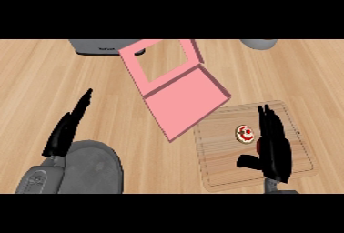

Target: Pick the cupcake from the cutting board and place it in the cardboard box

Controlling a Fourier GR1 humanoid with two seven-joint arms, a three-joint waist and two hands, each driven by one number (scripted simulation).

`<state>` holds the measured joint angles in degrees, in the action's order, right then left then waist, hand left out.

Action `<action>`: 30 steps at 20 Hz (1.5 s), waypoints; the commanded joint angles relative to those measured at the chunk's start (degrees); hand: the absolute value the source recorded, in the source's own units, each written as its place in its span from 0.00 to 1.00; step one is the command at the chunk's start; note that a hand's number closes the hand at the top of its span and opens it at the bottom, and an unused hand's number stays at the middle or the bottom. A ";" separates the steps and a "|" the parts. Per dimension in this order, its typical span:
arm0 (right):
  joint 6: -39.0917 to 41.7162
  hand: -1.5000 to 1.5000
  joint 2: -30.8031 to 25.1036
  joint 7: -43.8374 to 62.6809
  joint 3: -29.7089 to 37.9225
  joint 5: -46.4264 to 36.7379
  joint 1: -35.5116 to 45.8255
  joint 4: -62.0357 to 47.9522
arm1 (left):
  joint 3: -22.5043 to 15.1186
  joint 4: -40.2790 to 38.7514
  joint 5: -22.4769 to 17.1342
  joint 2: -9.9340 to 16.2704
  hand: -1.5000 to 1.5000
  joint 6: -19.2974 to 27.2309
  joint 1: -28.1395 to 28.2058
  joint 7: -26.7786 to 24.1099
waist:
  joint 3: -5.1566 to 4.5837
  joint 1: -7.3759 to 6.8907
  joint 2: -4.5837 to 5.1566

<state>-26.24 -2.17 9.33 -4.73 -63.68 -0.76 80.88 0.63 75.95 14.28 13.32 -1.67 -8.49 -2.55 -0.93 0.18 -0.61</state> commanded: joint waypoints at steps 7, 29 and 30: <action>-9.80 1.00 0.74 0.16 -1.18 -10.93 2.16 -7.16 | -0.18 -1.93 1.37 -2.36 0.50 1.11 -1.69 -0.43 | 0.93 -0.09 0.70; 16.91 1.00 2.11 48.62 -3.29 -16.66 34.52 -19.24 | -4.68 1.46 1.81 -2.51 0.50 -4.97 -5.15 0.10 | 0.62 -12.60 2.82; 19.22 1.00 2.12 51.74 -2.49 -17.05 37.79 -20.17 | -4.50 1.11 1.62 -2.79 0.50 -4.83 -5.05 0.67 | 0.56 -12.65 2.68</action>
<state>-12.50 -0.79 50.88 -7.42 -80.00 27.98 63.96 -3.00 77.26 15.77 11.02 -5.89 -12.65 -2.39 -0.68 -10.40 1.91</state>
